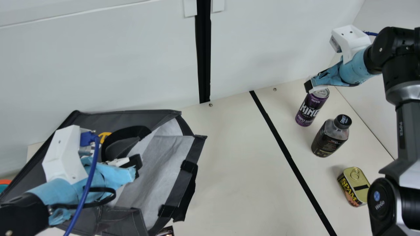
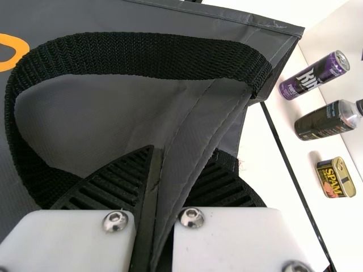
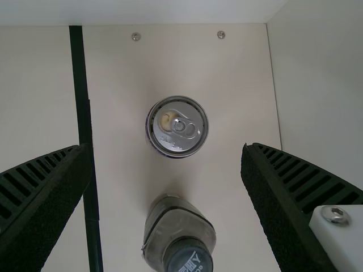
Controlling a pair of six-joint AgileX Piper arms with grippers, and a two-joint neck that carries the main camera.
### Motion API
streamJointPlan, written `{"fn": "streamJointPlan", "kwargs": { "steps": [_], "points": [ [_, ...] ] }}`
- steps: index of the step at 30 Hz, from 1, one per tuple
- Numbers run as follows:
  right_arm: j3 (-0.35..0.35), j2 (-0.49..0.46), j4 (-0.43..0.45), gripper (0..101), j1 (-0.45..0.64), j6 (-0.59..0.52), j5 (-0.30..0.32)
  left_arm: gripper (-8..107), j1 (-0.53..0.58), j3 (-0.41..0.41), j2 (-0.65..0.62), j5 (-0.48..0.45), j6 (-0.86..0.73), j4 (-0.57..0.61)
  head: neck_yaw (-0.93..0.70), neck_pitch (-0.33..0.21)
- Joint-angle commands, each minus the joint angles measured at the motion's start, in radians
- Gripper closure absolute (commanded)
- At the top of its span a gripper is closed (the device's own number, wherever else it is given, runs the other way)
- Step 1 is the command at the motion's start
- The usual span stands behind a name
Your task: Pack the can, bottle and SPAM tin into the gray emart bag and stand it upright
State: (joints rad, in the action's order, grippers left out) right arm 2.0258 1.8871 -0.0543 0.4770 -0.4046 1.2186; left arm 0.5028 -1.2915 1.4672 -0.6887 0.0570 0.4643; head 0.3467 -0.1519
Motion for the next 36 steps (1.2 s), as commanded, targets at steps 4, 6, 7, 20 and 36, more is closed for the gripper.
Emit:
{"fn": "streamJointPlan", "kwargs": {
  "steps": [4,6,7,20,36],
  "points": [
    [0.026,0.049,0.004,6,0.005,-0.011,0.001,107,0.0,0.0,0.0,0.0,0.0,0.0,0.002,-0.023],
    [0.038,0.068,0.005,6,0.008,-0.015,0.001,107,0.0,0.0,0.0,0.0,0.0,0.0,0.002,-0.023],
    [0.044,0.078,0.005,6,0.01,-0.017,0.001,107,0.0,0.0,0.0,0.0,0.0,0.0,0.002,-0.023],
    [0.106,0.196,-0.005,6,0.024,-0.046,0.001,107,0.0,0.0,0.0,0.0,0.0,0.0,0.002,-0.023],
    [0.116,0.279,-0.027,26,0.022,-0.063,0.001,107,0.0,0.0,0.0,0.0,0.0,0.0,0.002,-0.023]
  ]
}}
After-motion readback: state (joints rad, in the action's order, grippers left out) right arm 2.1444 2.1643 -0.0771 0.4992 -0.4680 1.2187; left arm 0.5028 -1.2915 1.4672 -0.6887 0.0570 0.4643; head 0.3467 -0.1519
